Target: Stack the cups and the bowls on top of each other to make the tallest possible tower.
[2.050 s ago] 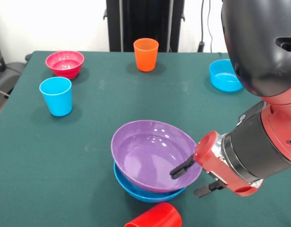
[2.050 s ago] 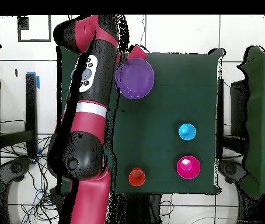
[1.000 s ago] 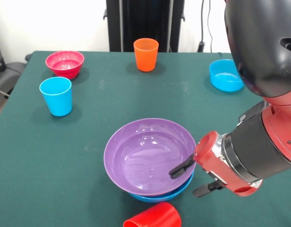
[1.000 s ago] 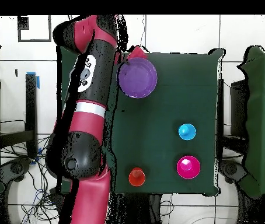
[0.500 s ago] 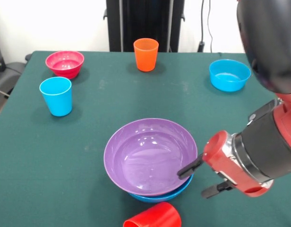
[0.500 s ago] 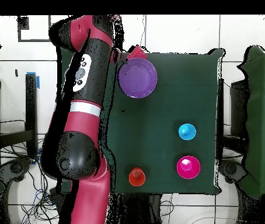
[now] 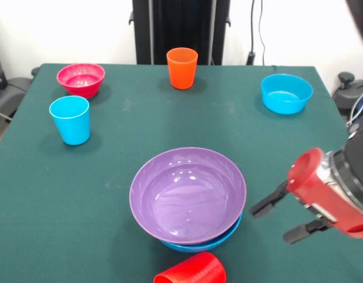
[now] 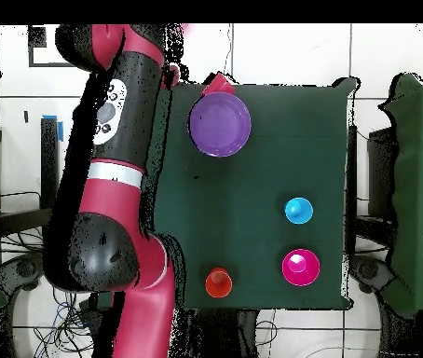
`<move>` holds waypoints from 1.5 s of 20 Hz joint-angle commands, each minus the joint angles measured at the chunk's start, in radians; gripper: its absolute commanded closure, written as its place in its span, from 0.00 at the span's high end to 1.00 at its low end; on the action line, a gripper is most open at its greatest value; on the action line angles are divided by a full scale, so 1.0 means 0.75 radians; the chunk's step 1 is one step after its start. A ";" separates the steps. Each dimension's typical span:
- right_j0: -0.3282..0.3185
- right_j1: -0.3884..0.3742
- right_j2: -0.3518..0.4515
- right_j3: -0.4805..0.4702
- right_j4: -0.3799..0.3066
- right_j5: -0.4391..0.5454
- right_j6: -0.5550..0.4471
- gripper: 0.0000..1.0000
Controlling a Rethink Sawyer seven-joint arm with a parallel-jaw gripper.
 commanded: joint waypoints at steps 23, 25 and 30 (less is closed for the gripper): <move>-0.113 -0.089 -0.720 0.029 1.125 0.639 -1.014 1.00; -0.117 -0.071 -0.710 0.021 1.177 0.655 -0.993 1.00; -0.130 -0.019 -0.679 -0.006 1.300 0.709 -0.967 1.00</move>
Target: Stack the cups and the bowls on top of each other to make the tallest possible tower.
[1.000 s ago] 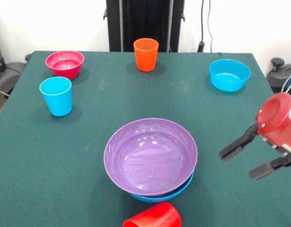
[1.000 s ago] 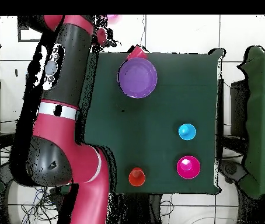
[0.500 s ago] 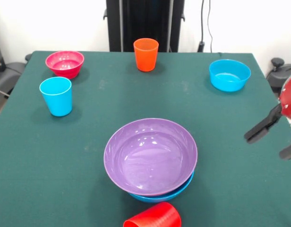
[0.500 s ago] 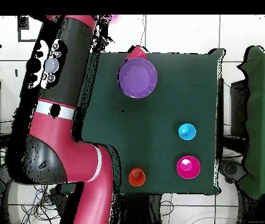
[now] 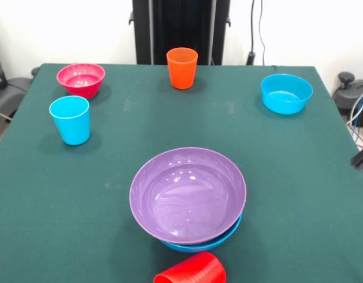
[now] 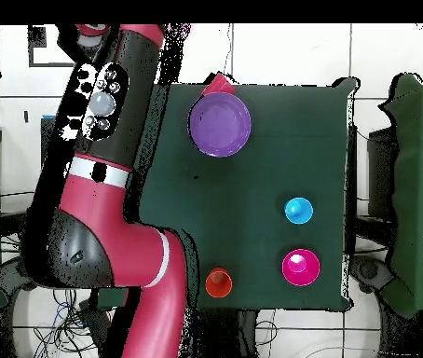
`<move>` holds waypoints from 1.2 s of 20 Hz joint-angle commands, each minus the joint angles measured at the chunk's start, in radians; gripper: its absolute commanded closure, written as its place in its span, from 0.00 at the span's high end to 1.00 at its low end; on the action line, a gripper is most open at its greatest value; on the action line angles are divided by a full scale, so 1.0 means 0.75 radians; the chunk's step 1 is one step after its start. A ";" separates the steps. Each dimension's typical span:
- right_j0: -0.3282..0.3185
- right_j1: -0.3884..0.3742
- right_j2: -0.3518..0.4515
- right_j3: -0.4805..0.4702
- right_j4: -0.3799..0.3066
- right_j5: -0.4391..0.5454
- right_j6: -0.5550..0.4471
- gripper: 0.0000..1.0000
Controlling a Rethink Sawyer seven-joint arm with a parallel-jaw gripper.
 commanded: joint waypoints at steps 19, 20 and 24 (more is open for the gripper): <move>-0.101 0.211 -0.060 -0.134 0.174 -0.004 -0.728 1.00; -0.107 0.208 -0.056 -0.133 0.164 -0.002 -0.750 1.00; -0.129 0.195 -0.041 -0.130 0.120 0.040 -0.796 1.00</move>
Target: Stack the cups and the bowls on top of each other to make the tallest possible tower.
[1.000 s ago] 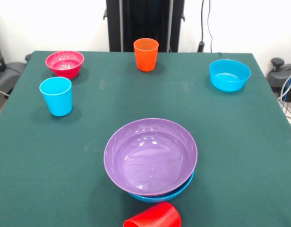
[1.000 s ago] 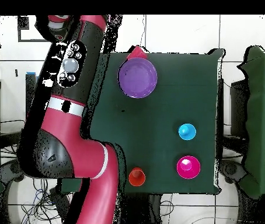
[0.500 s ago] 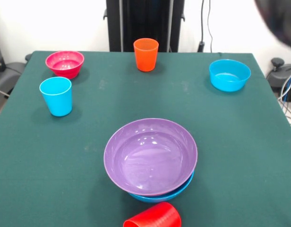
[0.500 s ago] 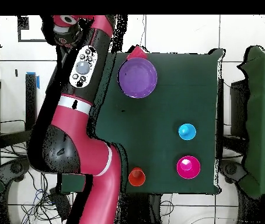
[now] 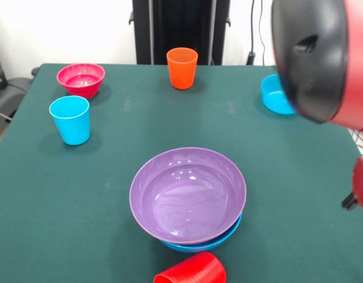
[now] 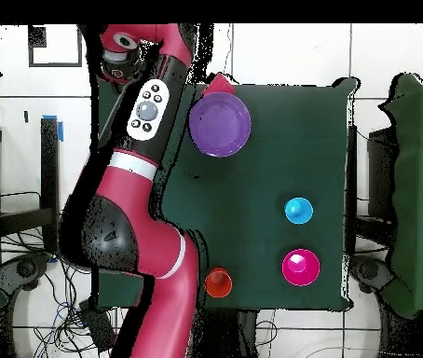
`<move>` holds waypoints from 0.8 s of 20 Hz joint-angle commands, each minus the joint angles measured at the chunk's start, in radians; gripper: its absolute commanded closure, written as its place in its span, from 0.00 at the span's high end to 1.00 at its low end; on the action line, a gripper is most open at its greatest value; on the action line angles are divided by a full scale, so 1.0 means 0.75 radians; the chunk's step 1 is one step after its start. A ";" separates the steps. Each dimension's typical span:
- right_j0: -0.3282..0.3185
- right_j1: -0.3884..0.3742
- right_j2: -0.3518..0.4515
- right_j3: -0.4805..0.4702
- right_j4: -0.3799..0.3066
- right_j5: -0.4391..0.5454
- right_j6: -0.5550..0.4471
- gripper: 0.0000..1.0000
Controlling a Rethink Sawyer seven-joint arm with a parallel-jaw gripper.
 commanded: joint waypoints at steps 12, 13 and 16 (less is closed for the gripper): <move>-0.074 -0.090 0.038 -0.144 -0.188 0.287 -0.592 1.00; -0.073 -0.104 0.036 -0.143 -0.196 0.294 -0.594 1.00; -0.069 -0.133 0.031 -0.141 -0.184 0.308 -0.578 1.00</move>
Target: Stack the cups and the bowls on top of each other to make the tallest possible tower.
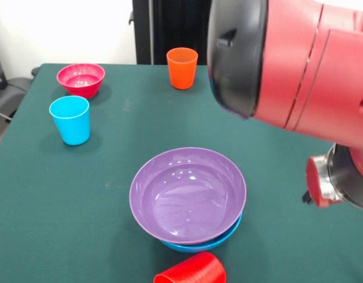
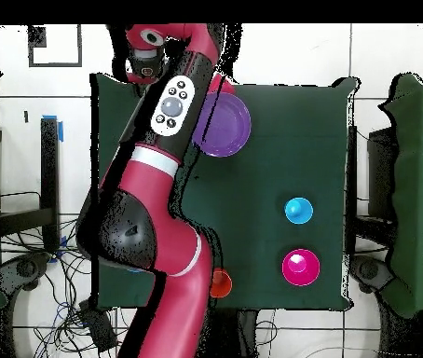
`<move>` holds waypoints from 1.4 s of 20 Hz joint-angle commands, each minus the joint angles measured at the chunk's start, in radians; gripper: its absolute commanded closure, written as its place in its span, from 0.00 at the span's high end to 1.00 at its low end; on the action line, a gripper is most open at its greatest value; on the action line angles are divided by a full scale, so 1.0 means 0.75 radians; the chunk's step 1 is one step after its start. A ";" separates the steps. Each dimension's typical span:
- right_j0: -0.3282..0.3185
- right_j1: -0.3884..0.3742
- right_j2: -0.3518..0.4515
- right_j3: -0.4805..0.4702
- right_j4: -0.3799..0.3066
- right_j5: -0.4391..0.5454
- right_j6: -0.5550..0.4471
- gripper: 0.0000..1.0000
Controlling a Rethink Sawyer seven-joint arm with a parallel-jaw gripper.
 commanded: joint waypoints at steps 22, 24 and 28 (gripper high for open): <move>-0.008 -0.123 -0.094 -0.106 -0.113 0.024 -0.356 1.00; -0.010 -0.121 -0.102 -0.104 -0.123 0.022 -0.372 1.00; -0.016 -0.118 -0.159 -0.101 -0.089 0.024 -0.407 1.00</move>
